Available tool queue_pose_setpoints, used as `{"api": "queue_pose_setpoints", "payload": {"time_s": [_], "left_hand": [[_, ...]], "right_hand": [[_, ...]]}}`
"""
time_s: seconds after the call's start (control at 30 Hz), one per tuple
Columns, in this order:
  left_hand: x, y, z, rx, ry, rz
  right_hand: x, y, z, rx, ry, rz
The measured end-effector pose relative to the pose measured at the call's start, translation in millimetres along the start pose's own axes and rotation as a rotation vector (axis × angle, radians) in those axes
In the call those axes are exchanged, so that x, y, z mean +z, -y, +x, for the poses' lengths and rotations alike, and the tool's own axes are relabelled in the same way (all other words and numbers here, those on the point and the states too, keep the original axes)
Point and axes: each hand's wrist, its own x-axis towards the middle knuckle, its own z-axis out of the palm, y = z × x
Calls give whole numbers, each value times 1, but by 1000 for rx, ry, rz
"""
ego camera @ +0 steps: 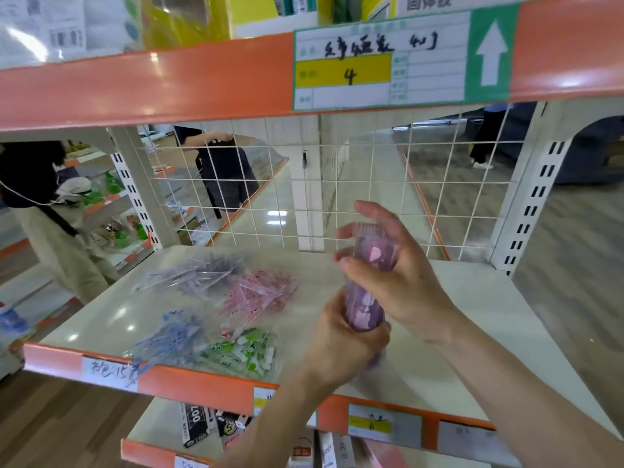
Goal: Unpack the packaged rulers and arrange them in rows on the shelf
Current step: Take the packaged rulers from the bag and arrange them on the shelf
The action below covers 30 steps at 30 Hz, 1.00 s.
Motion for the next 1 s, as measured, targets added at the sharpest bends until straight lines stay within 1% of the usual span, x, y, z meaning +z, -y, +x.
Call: {"api": "queue_pose_setpoints", "payload": {"time_s": [0.1,0.17,0.23,0.3,0.37,0.43,0.53,0.57,0.63,0.67,0.73,0.77,0.8,0.83,0.9,0.93,0.97,1.0], "left_hand": [[0,-4,0,-16,39,-3],[-2,4,-3,-81,85,-28],[-5,9,-6,-163,81,-21],[-5,12,-2,-203,78,8],[2,10,4,-188,83,25],[13,5,7,-162,44,21],[20,-3,6,-106,-10,-18],[20,-4,7,-87,-19,-27],[20,-1,8,-129,-44,5],[21,2,7,-183,-59,49],[25,5,8,-271,-69,210],[25,4,10,-291,-48,265],[24,2,12,-306,-3,260],[22,-2,15,-323,76,197],[15,-12,21,-399,326,-62],[12,-15,24,-453,442,-188],[10,-16,25,-503,530,-279],[13,-16,25,-551,571,-349]], "right_hand": [[3,2,1,-93,-6,17],[2,-4,-2,-53,16,-47],[-6,-7,-6,7,15,-74],[-15,-7,-4,-11,-10,-103],[-16,-8,0,-42,-6,-135],[-14,-7,0,-44,-5,-145],[-17,6,0,-58,-75,-47],[-20,7,0,-45,-99,-5],[-20,-2,-4,45,-125,-4],[-18,-14,-7,108,-145,-43],[-16,-38,-14,248,-202,-133],[-18,-44,-16,311,-232,-160],[-22,-47,-16,361,-256,-152],[-29,-45,-14,406,-262,-93],[-41,-36,-10,485,-226,114],[-45,-30,-10,513,-201,178],[-48,-26,-10,517,-176,181],[-51,-27,-10,501,-153,121]]}}
